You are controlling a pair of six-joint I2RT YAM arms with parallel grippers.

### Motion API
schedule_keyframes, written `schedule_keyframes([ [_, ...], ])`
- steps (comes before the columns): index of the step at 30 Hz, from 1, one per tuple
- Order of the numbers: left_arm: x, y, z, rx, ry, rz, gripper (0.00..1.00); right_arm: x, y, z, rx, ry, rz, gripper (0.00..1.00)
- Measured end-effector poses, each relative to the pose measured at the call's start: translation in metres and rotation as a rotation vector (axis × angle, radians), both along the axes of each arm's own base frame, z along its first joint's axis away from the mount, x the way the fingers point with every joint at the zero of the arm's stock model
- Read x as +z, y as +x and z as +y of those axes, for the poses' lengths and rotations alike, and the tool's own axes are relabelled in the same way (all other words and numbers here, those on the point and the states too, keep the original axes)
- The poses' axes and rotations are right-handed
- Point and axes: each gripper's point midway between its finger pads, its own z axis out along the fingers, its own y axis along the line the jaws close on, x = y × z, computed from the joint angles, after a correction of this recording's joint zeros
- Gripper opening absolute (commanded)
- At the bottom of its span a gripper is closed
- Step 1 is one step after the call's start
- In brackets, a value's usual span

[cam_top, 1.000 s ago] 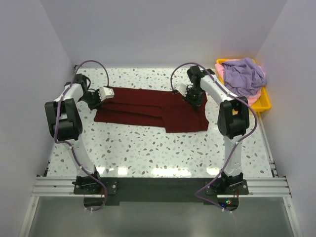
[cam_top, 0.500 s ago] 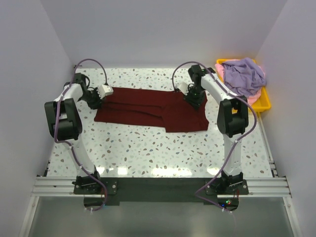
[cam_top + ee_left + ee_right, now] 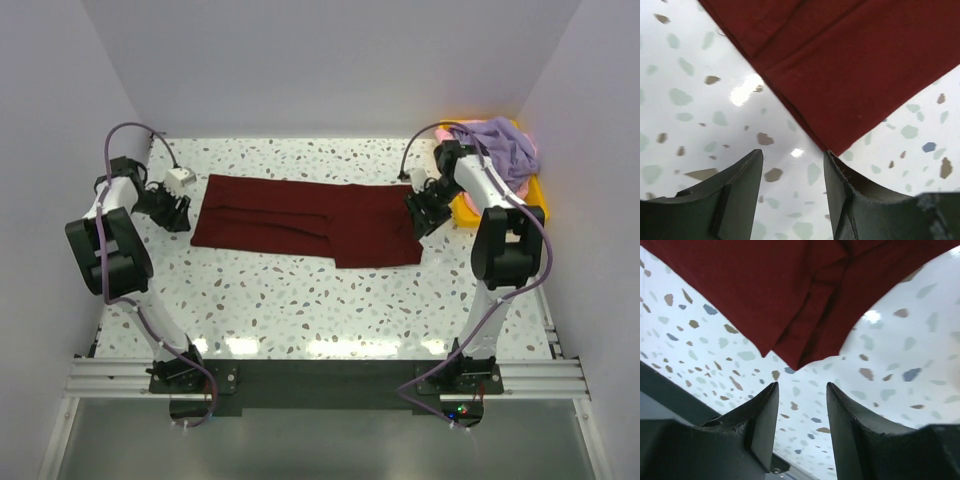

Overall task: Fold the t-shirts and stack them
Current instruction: Fold the tshirt

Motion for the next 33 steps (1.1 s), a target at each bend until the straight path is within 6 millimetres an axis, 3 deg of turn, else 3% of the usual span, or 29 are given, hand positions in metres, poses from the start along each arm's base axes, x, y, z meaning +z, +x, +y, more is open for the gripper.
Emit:
schedule_keyframes([
  [4, -0.012, -0.016, -0.011, 0.031, -0.062, 0.07, 0.58, -0.017, -0.026, 0.009, -0.056, 0.04, 0.092, 0.48],
  [7, -0.016, -0.021, -0.017, 0.047, -0.093, 0.098, 0.62, -0.026, -0.035, 0.014, -0.078, 0.055, 0.128, 0.5],
  [16, -0.031, -0.031, -0.023, 0.083, -0.131, 0.154, 0.63, -0.043, -0.032, 0.016, -0.123, 0.056, 0.12, 0.49],
  [20, -0.038, -0.033, -0.026, 0.096, -0.154, 0.181, 0.62, -0.055, -0.036, 0.016, -0.131, 0.05, 0.139, 0.43],
  [22, -0.039, -0.033, -0.029, 0.103, -0.173, 0.187, 0.55, -0.059, -0.039, 0.015, -0.132, 0.048, 0.15, 0.36],
  [24, -0.04, -0.033, -0.031, 0.112, -0.191, 0.195, 0.36, -0.062, -0.041, 0.015, -0.132, 0.044, 0.157, 0.19],
  [25, -0.041, -0.034, -0.032, 0.114, -0.197, 0.201, 0.23, -0.062, -0.041, 0.015, -0.136, 0.042, 0.159, 0.07],
  [26, -0.042, -0.034, -0.032, 0.115, -0.201, 0.207, 0.18, -0.062, -0.041, 0.014, -0.136, 0.039, 0.158, 0.01],
  [29, -0.046, -0.039, -0.036, 0.124, -0.224, 0.243, 0.0, -0.063, -0.04, 0.01, -0.135, 0.018, 0.153, 0.0],
  [33, -0.046, -0.048, -0.036, 0.126, -0.218, 0.272, 0.0, -0.066, -0.043, 0.003, -0.131, -0.013, 0.154, 0.0],
])
